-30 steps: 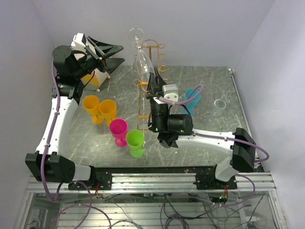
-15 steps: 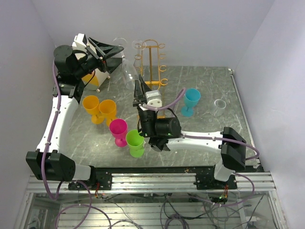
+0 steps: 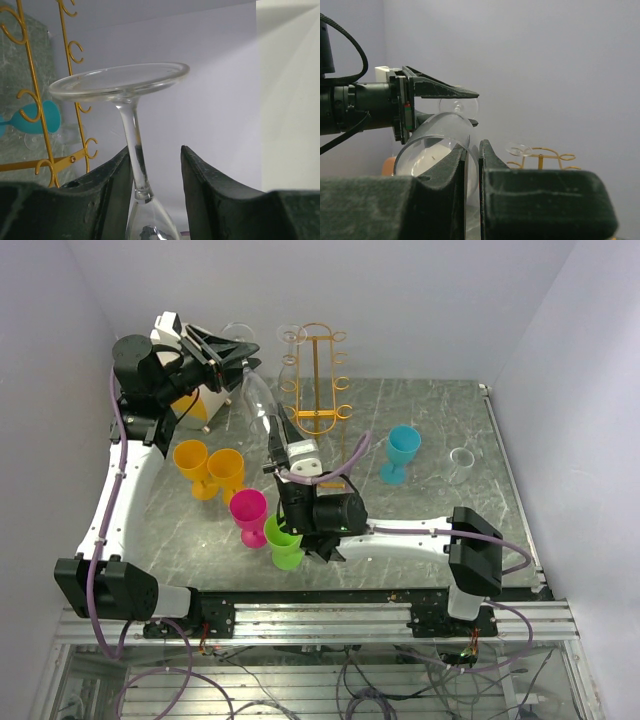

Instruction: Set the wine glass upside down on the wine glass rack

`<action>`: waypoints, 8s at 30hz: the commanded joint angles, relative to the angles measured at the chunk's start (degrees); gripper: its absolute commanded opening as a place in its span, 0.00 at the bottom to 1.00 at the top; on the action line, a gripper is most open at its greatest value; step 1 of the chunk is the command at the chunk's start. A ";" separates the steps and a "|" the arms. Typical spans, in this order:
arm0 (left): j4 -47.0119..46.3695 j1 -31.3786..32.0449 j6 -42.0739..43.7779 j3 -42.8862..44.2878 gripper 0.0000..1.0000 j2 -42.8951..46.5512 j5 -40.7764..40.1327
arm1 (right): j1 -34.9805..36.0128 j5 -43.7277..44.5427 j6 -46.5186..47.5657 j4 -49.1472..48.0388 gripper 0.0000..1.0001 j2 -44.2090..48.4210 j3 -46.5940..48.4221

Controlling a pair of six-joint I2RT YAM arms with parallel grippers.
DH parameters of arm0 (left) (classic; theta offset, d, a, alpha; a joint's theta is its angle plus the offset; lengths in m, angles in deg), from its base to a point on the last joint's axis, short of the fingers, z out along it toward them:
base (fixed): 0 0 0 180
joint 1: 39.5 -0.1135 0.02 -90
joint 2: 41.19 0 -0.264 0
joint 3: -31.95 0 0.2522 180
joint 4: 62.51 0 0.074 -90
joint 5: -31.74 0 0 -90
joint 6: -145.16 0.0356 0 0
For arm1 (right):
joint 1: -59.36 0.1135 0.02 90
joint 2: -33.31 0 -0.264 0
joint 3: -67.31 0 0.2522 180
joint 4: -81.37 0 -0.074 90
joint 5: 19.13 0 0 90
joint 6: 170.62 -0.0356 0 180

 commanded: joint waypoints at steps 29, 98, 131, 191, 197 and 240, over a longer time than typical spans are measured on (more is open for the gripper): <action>-10.33 -6.11 7.46 4.38 0.07 -1.00 3.76 | 2.40 4.92 5.16 -3.42 0.39 0.55 -3.24; -39.91 0.87 96.61 -3.15 0.07 -25.91 4.50 | -77.54 -22.83 -74.40 129.04 0.55 31.61 -8.22; -58.54 0.87 85.03 -7.90 0.07 -24.40 11.27 | -79.29 -24.59 -72.35 122.13 0.54 24.98 -11.70; -42.81 5.57 94.54 -0.68 0.07 -32.10 8.54 | -79.37 -26.64 -72.21 119.59 0.54 25.67 -16.28; -43.81 5.61 93.23 0.85 0.07 -33.20 8.40 | -79.38 -26.77 -72.02 119.53 0.54 25.33 -16.29; -36.48 6.58 97.66 -4.83 0.38 -28.83 6.44 | -79.42 -25.79 -71.72 119.30 0.04 23.28 -16.64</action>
